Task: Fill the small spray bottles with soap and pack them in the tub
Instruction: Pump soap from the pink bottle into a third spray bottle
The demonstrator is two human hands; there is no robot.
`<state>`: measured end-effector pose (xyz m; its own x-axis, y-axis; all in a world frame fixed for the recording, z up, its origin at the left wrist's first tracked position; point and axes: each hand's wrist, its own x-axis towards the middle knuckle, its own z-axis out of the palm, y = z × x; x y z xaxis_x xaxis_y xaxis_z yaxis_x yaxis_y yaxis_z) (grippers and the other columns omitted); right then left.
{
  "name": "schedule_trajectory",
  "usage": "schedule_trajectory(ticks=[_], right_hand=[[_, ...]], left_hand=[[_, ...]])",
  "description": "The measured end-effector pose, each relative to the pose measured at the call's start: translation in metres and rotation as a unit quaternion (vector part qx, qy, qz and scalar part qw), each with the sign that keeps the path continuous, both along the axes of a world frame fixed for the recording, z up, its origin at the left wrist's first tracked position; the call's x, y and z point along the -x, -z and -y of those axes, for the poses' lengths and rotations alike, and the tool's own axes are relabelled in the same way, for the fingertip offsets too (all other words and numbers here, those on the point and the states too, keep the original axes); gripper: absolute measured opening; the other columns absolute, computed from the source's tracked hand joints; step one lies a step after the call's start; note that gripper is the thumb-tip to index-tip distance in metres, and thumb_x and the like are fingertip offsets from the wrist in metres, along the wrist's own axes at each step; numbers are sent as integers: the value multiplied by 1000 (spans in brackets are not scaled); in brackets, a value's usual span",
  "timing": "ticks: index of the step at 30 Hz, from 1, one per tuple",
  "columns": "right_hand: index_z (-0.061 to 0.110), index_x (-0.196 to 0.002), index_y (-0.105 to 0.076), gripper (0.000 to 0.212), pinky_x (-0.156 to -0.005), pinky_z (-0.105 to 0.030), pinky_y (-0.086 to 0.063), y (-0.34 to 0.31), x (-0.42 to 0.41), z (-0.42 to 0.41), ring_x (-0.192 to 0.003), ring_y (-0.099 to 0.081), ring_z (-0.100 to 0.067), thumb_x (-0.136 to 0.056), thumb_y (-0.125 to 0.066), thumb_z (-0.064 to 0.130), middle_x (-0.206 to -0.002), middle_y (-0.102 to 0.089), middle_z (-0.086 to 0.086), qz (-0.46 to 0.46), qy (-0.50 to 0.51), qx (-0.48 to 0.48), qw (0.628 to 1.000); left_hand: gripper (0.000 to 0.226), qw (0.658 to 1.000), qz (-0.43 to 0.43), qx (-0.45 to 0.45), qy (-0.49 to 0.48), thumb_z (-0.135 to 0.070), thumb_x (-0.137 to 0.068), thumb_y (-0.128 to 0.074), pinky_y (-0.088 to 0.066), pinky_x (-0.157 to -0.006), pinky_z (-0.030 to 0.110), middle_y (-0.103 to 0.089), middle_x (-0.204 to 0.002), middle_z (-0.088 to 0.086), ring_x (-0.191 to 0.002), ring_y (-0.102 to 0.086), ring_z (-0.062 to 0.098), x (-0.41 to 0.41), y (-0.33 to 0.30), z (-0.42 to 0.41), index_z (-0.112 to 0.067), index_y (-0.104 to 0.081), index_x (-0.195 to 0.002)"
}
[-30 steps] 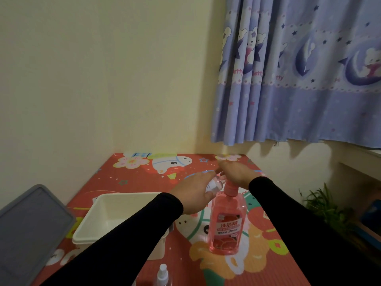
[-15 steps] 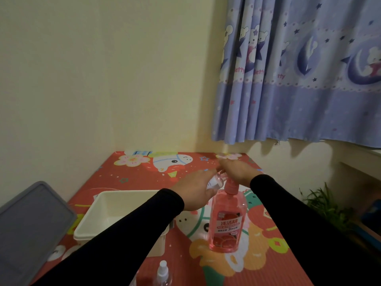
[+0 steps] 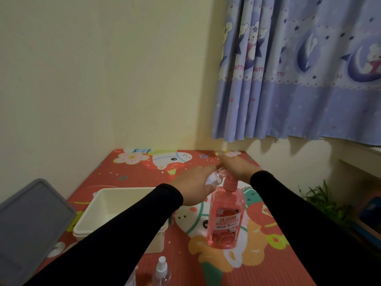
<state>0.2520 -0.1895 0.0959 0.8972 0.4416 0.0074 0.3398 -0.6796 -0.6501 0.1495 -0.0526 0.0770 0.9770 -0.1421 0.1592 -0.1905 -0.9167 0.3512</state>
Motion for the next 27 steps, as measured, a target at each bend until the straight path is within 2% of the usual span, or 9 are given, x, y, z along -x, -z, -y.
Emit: schedule_trajectory(ticks=[3, 5, 9, 13, 15, 18, 23, 27], right_hand=[[5, -121, -61, 46, -92, -30, -38, 4, 7, -1, -116, -55, -30, -105, -25, 29, -130, -60, -13, -8, -20, 54, 998], [2, -128, -56, 47, -89, -28, -35, 2, 9, -2, -115, -53, -27, -106, -22, 27, -132, -57, -13, -2, -18, 75, 997], [3, -127, -57, 50, -95, -29, -36, -3, 9, 0, -119, -53, -28, -105, -22, 31, -133, -57, -13, 17, -25, 78, 996], [4, -121, -62, 50, -90, -29, -39, -12, 8, 3, -101, -56, -23, -104, -27, 37, -123, -61, -11, 39, -5, 18, 999], [5, -121, -62, 51, -95, -31, -39, -7, 7, 2, -108, -56, -24, -104, -26, 37, -126, -61, -11, 23, 4, 20, 1000], [4, -132, -52, 44, -103, -34, -38, 6, 6, -1, -122, -52, -28, -105, -23, 25, -137, -55, -13, -3, -9, 58, 998], [5, -131, -52, 41, -103, -38, -40, 7, 6, -1, -120, -53, -31, -104, -27, 23, -136, -54, -16, -4, 0, 53, 999], [6, -125, -59, 48, -101, -35, -40, -9, 10, 0, -109, -56, -23, -103, -30, 37, -128, -59, -10, 4, 14, -15, 1000]], left_hand=[[58, 1000, -4, -11, -1, -38, -101, -43, -31, -106, 33, -36, -152, 5, -137, -35, 22, 1, 6, 2, -29, -18, -153], [58, 1000, -8, -12, -7, -38, -101, -43, -31, -107, 34, -35, -152, 5, -138, -34, 22, 1, 7, 2, -28, -18, -153], [57, 1000, -8, -7, -3, -36, -101, -44, -33, -104, 34, -37, -151, 5, -134, -39, 23, 3, 2, 2, -31, -19, -152], [53, 1000, 17, -17, -7, -36, -100, -46, -37, -98, 34, -42, -148, 4, -130, -43, 24, -2, -7, 1, -31, -25, -148], [56, 1000, 9, -12, -5, -35, -100, -45, -38, -100, 35, -41, -148, 5, -130, -43, 24, -2, -4, 2, -32, -22, -150], [56, 1000, 1, -7, -3, -34, -101, -44, -34, -105, 35, -38, -150, 5, -134, -38, 22, 0, 8, 3, -29, -20, -151], [55, 1000, -12, -8, -5, -37, -101, -42, -31, -106, 33, -36, -152, 5, -137, -35, 22, 2, 6, 3, -26, -21, -151], [54, 1000, -1, -21, -9, -35, -100, -44, -39, -103, 39, -40, -148, 7, -131, -42, 26, 1, -4, 1, -28, -23, -149]])
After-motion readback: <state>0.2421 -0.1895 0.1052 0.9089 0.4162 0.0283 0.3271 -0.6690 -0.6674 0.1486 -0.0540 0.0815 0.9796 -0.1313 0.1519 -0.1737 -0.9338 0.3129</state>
